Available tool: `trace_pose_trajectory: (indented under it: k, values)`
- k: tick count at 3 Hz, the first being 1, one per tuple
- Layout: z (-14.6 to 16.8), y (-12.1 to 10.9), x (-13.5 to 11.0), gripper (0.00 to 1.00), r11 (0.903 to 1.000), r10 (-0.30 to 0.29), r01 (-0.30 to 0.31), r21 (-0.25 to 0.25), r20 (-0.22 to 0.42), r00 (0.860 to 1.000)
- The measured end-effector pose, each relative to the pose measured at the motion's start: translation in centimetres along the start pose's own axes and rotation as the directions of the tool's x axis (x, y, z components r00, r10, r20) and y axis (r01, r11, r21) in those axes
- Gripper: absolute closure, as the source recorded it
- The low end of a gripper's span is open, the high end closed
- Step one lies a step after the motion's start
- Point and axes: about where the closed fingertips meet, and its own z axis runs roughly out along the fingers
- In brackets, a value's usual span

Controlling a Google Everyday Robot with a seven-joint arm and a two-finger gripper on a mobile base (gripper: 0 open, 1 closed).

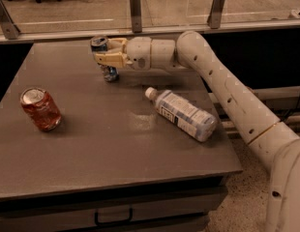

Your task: Place redbull can upright

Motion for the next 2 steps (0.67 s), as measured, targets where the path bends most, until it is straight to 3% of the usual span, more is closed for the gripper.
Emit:
trace_pose_trajectory:
  k: [2]
  values:
    - [-0.38, 0.17, 0.15, 0.14, 1.0000, 0.005, -0.005, -0.005, -0.002, 1.000]
